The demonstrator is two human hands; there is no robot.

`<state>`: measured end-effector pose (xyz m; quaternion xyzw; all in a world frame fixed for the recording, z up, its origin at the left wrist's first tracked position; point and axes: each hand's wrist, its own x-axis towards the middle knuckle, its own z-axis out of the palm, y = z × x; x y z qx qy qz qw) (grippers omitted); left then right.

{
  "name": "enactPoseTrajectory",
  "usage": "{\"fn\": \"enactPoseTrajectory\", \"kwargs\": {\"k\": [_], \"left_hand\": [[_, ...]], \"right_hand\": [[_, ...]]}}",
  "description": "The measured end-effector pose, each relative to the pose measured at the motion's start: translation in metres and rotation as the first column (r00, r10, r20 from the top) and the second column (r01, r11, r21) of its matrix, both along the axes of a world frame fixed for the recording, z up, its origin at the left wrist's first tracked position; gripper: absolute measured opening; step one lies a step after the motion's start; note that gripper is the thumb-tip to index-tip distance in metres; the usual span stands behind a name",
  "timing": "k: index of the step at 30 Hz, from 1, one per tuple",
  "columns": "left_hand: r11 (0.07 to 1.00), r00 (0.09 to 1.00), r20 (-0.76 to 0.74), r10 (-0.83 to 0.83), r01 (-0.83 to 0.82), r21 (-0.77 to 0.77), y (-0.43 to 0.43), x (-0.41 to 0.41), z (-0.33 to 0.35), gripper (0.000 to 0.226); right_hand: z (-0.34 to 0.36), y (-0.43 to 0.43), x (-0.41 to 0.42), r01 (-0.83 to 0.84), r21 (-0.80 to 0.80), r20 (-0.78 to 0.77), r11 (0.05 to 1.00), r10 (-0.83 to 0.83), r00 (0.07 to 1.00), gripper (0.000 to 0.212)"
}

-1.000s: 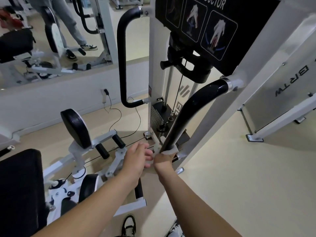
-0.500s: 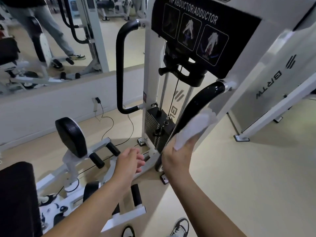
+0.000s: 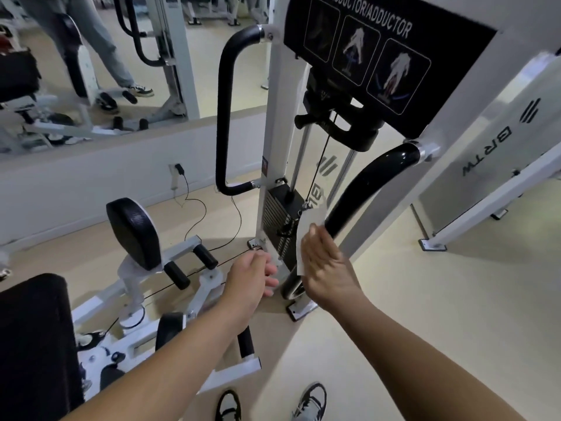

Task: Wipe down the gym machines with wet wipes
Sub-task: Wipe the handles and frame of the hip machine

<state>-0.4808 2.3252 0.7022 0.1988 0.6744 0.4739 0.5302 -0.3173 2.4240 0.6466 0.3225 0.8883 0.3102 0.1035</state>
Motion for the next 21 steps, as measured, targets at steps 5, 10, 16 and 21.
{"fn": "enactPoseTrajectory", "kwargs": {"k": [5,10,16,21], "left_hand": [[0.999,0.999,-0.035,0.008,-0.01,-0.044,-0.018,-0.014,-0.01,0.023],[0.997,0.998,-0.039,0.049,-0.051,-0.057,-0.041,-0.025,-0.022,0.019],[0.997,0.998,-0.058,-0.036,0.032,-0.074,-0.07,-0.002,-0.036,0.016],[0.999,0.996,-0.082,-0.031,0.032,0.004,-0.11,0.016,-0.024,0.025]], "right_hand": [[-0.073,-0.038,-0.001,0.13,-0.476,-0.038,0.87,-0.168,0.985,0.063],[-0.059,-0.078,-0.016,0.25,-0.94,0.005,0.231,-0.724,0.69,0.049],[0.009,-0.092,-0.022,-0.458,-0.885,0.104,-0.088,-0.995,-0.01,0.032],[0.047,-0.123,-0.01,-0.698,-0.714,0.102,-0.052,-0.994,-0.029,0.03]]}}
